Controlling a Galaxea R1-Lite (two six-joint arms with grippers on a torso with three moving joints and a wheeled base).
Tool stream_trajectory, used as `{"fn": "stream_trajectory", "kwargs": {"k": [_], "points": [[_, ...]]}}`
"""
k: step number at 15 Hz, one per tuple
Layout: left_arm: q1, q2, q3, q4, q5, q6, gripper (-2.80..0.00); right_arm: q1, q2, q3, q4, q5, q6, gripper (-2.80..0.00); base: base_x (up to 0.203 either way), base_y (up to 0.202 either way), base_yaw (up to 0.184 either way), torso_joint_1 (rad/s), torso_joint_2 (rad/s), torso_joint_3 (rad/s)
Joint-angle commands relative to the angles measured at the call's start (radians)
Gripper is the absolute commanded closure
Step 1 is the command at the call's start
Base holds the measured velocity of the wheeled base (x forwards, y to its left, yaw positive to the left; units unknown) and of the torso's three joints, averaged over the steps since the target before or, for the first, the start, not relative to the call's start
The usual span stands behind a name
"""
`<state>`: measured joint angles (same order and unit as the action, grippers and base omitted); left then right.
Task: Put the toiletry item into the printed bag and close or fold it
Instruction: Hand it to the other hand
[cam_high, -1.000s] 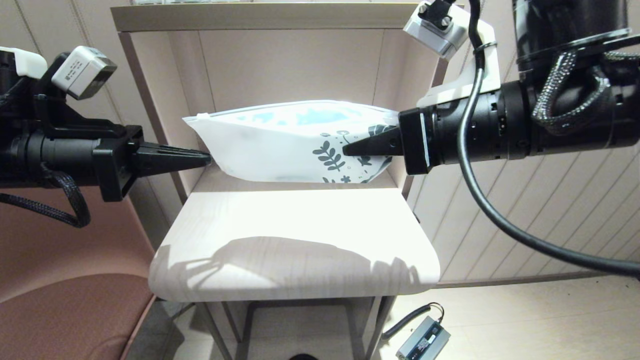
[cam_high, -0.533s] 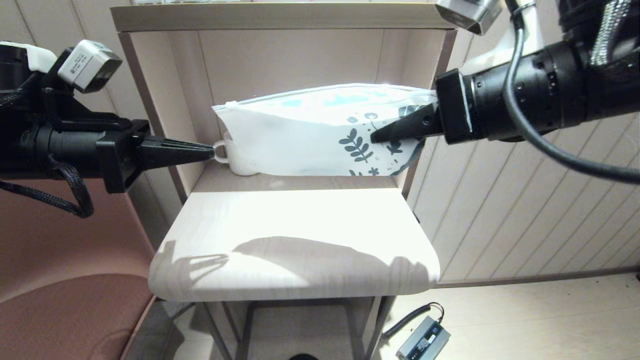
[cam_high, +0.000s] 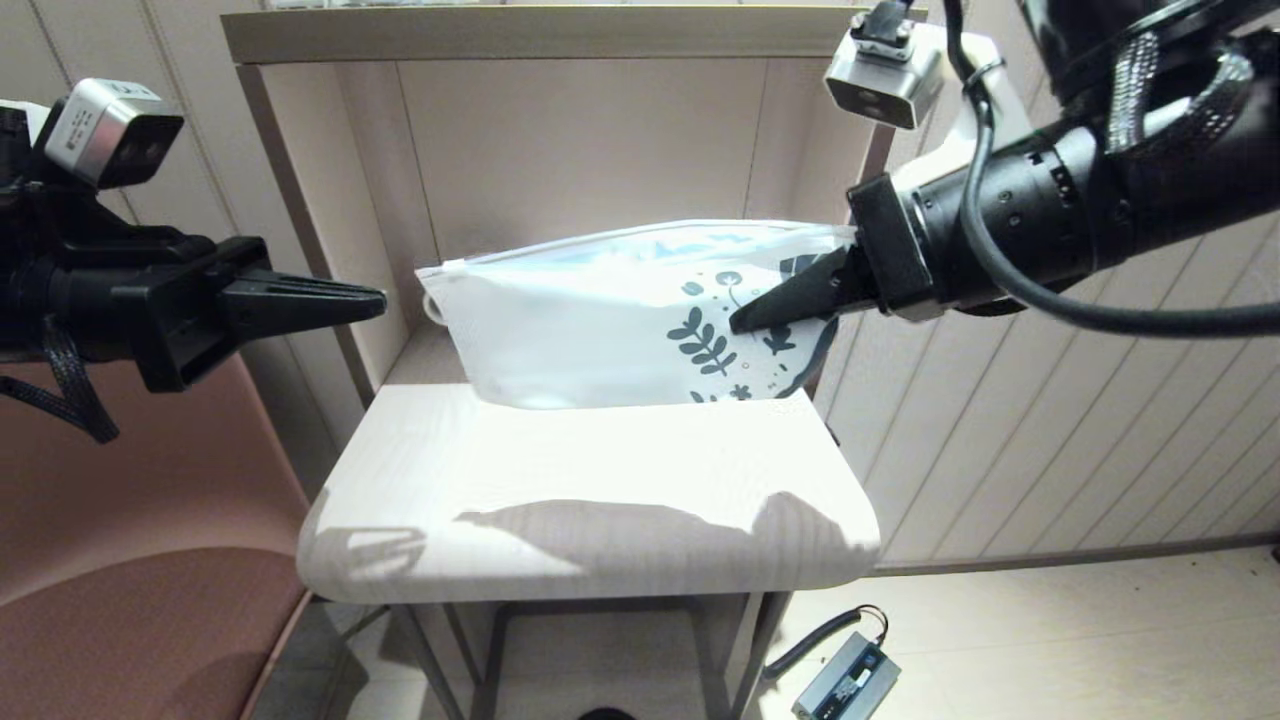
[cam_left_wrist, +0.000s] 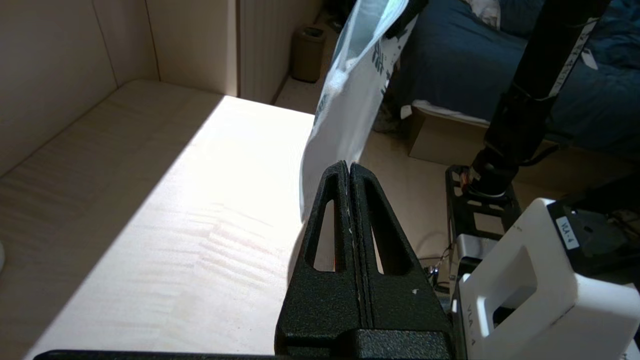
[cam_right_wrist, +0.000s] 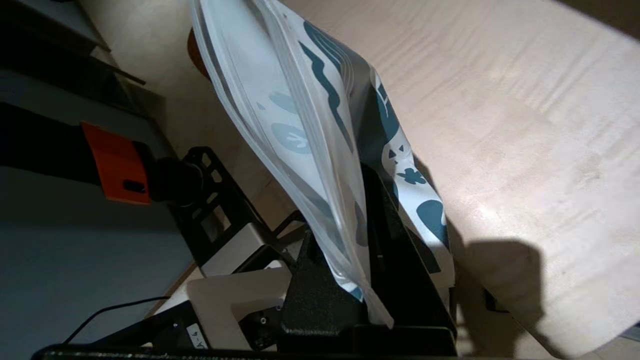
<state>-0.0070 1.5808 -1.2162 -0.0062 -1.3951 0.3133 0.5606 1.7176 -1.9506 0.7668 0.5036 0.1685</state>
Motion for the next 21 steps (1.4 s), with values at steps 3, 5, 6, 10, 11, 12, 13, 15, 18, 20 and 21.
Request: {"fn": "stream_trajectory", "kwargs": {"k": [3, 5, 6, 10, 11, 12, 13, 15, 18, 20, 21], "points": [[0.002, 0.034, 0.012, 0.002, -0.013, 0.054, 0.00, -0.064, 0.034, 0.003, 0.006, 0.170, 0.003, 0.00, 0.000, 0.000, 0.000, 0.000, 0.00, 0.000], [0.002, 0.050, 0.003, 0.002, -0.015, 0.056, 0.00, -0.074, 0.031, 0.003, 0.029, 0.204, -0.007, 0.00, 0.000, 0.000, 0.000, 0.000, 0.00, 0.000], [0.004, 0.050, 0.003, 0.002, -0.013, 0.064, 0.00, -0.076, 0.036, 0.002, 0.029, 0.204, -0.010, 0.00, 0.000, 0.000, 0.000, 0.000, 0.00, 0.000], [0.004, 0.054, 0.026, 0.012, -0.019, 0.178, -2.80, -0.096, 0.036, 0.001, 0.029, 0.207, -0.022, 0.00, 0.000, 0.000, 0.000, 0.000, 0.00, 0.000], [0.003, 0.050, 0.037, 0.007, -0.020, 0.182, -2.80, -0.091, 0.037, 0.000, 0.028, 0.207, -0.024, 0.00, 0.000, 0.000, 0.000, 0.000, 0.00, 0.000], [0.003, 0.048, 0.045, 0.004, -0.022, 0.189, -2.80, -0.087, 0.037, -0.001, 0.026, 0.206, -0.026, 0.00, 0.000, 0.000, 0.000, 0.000, 0.00, 0.000], [0.002, 0.043, 0.050, 0.004, -0.026, 0.202, -2.80, -0.085, 0.039, -0.001, 0.025, 0.207, -0.026, 0.00, 0.000, 0.000, 0.000, 0.000, 0.00, 0.000], [-0.024, 0.043, 0.039, 0.006, -0.035, 0.205, -2.80, -0.082, 0.054, 0.001, 0.026, 0.208, -0.033, 0.00, 0.000, 0.000, 0.000, 0.000, 0.00, 0.000], [-0.098, 0.054, 0.015, 0.013, -0.027, 0.202, -2.80, -0.049, 0.070, -0.001, 0.020, 0.207, -0.050, 0.00, 0.000, 0.000, 0.000, 0.000, 0.00, 0.000], [-0.148, 0.056, 0.016, 0.028, -0.025, 0.201, -2.80, -0.044, 0.084, -0.001, 0.015, 0.208, -0.061, 0.00, 0.000, 0.000, 0.000, 0.000, 0.00, 0.000], [-0.165, 0.062, 0.016, 0.035, -0.018, 0.201, -2.80, -0.037, 0.086, -0.001, 0.006, 0.208, -0.061, 0.00, 0.000, 0.000, 0.000, 0.000, 0.00, 0.000]]}}
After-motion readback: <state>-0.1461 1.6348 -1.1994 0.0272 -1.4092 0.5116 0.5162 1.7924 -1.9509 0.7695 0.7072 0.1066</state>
